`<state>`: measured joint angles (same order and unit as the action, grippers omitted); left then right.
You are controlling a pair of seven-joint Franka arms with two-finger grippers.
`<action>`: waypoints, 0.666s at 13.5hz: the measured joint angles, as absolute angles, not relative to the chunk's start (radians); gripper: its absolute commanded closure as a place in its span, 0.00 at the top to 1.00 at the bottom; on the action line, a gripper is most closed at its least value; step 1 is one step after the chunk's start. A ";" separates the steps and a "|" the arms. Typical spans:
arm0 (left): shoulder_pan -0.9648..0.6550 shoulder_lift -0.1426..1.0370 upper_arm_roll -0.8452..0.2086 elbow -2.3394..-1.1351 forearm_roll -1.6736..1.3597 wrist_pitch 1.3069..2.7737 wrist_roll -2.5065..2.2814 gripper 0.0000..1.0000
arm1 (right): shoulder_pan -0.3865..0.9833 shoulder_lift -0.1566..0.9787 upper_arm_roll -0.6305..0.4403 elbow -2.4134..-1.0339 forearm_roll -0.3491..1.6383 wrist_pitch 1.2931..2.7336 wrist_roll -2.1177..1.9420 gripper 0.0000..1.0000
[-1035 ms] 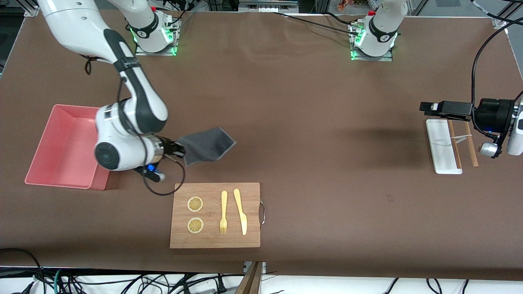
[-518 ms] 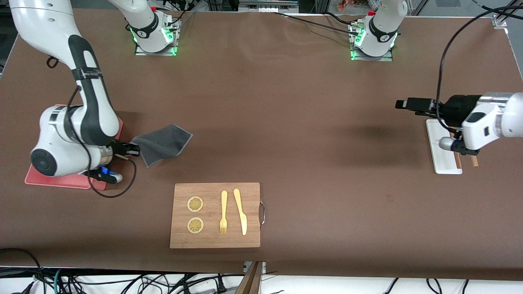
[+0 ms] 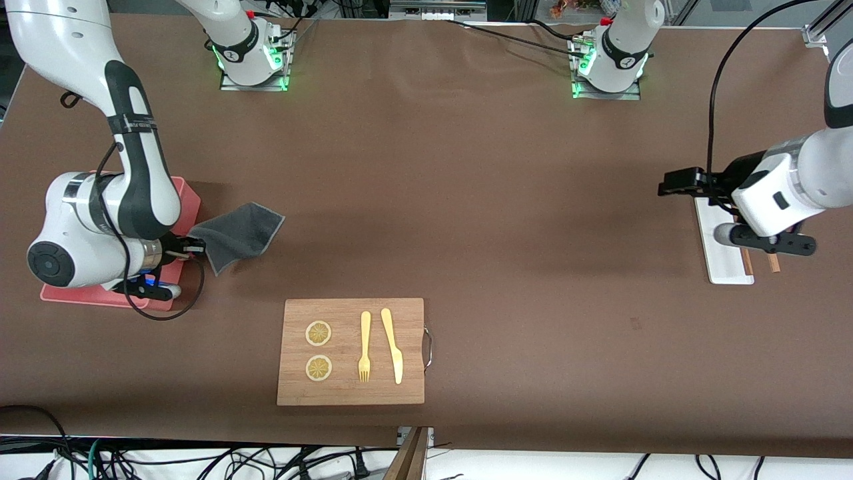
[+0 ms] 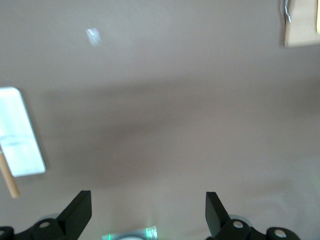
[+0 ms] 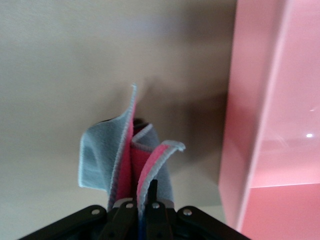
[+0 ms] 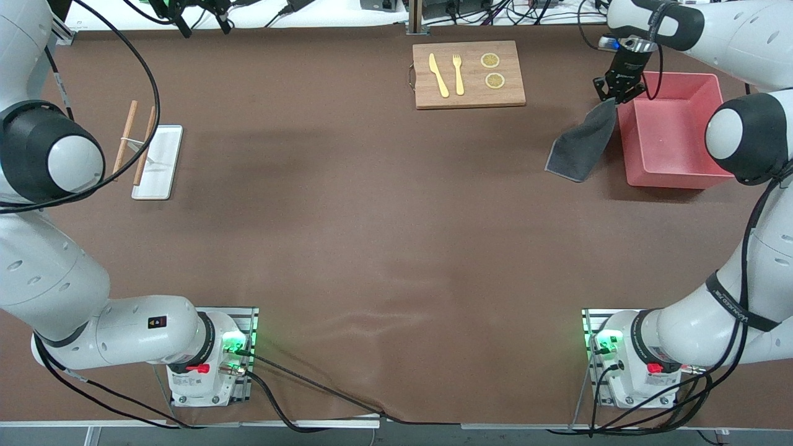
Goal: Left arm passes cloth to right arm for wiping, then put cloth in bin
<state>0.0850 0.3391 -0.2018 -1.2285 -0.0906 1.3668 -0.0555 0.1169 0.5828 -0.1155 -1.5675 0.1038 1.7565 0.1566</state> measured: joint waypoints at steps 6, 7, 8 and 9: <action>-0.020 0.063 -0.053 -1.581 -0.075 1.650 -0.056 1.00 | 0.167 0.599 0.030 -1.569 0.113 1.849 0.504 0.00; -0.027 0.036 -0.045 -1.620 -0.048 1.662 -0.055 1.00 | 0.178 0.606 0.049 -1.569 0.124 1.873 0.556 0.00; -0.033 0.023 -0.043 -1.641 -0.014 1.661 -0.055 1.00 | 0.188 0.612 0.063 -1.569 0.141 1.897 0.599 0.00; -0.037 0.021 -0.043 -1.650 0.009 1.657 -0.056 1.00 | 0.195 0.618 0.081 -1.569 0.158 1.919 0.640 0.00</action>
